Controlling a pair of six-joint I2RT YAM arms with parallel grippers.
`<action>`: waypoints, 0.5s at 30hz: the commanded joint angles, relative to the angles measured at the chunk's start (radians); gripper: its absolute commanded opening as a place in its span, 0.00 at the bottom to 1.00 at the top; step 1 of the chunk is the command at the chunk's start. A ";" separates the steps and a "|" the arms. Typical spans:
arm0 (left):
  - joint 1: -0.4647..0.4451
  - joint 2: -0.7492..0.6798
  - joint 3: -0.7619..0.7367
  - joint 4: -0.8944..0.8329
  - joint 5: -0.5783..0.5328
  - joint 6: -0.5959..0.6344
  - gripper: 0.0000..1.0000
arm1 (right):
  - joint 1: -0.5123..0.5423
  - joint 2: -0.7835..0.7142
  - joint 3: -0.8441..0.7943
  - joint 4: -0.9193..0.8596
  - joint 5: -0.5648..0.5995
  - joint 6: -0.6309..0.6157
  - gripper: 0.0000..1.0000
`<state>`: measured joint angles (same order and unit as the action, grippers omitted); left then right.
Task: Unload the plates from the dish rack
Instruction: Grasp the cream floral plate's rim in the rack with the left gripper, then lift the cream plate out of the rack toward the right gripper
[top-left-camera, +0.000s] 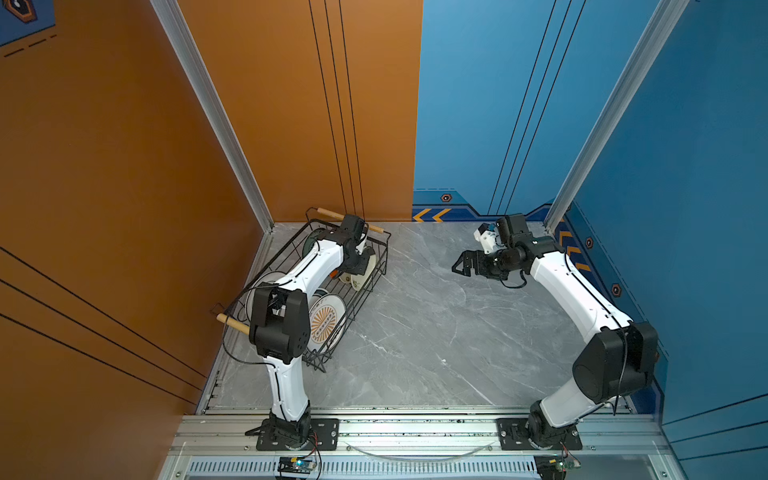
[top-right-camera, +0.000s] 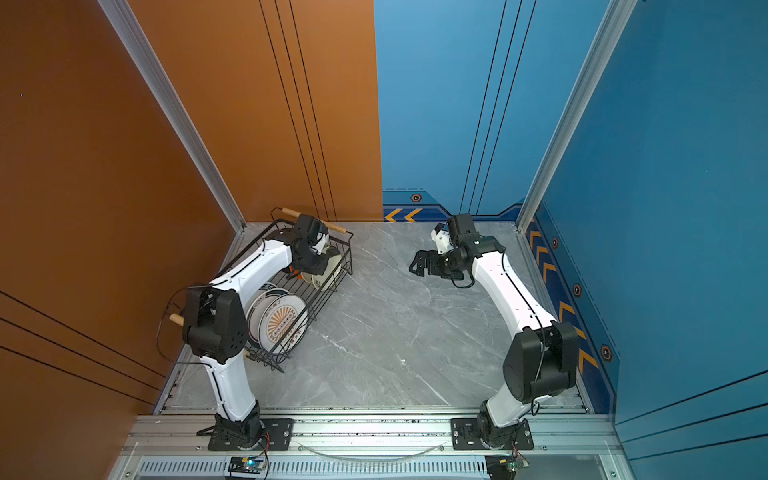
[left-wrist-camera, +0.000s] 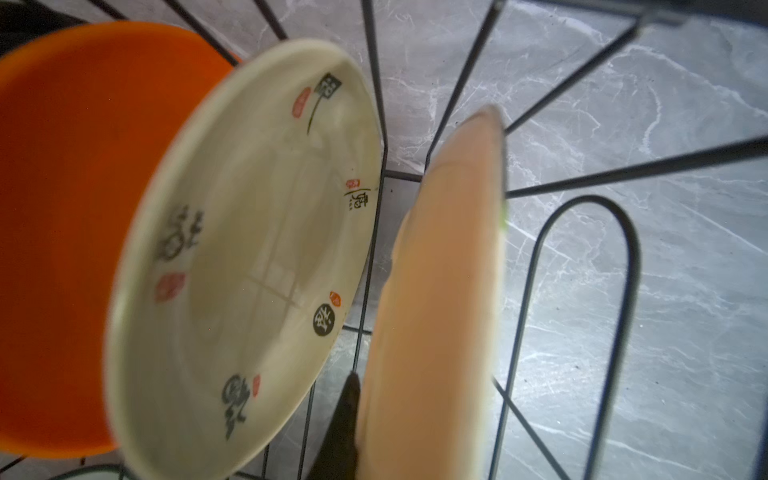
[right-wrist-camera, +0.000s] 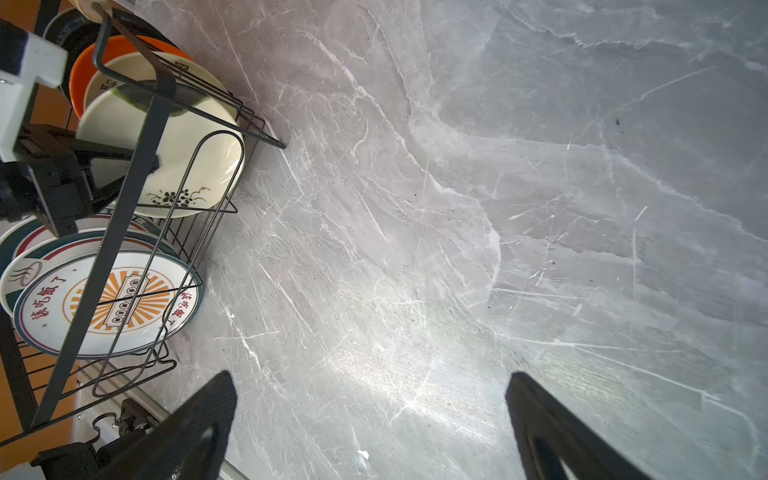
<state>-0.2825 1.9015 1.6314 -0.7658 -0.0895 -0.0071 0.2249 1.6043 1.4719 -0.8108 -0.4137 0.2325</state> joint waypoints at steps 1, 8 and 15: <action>-0.009 -0.102 -0.017 -0.014 -0.044 0.000 0.00 | 0.007 -0.038 -0.011 -0.010 0.016 -0.008 1.00; -0.024 -0.274 -0.052 -0.017 -0.043 -0.073 0.01 | 0.009 -0.053 0.021 0.022 0.023 0.016 1.00; -0.063 -0.470 -0.086 -0.024 0.034 -0.369 0.02 | 0.003 -0.100 -0.032 0.171 0.002 0.136 1.00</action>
<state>-0.3328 1.4921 1.5684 -0.7776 -0.0994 -0.2058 0.2256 1.5417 1.4635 -0.7261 -0.3977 0.3008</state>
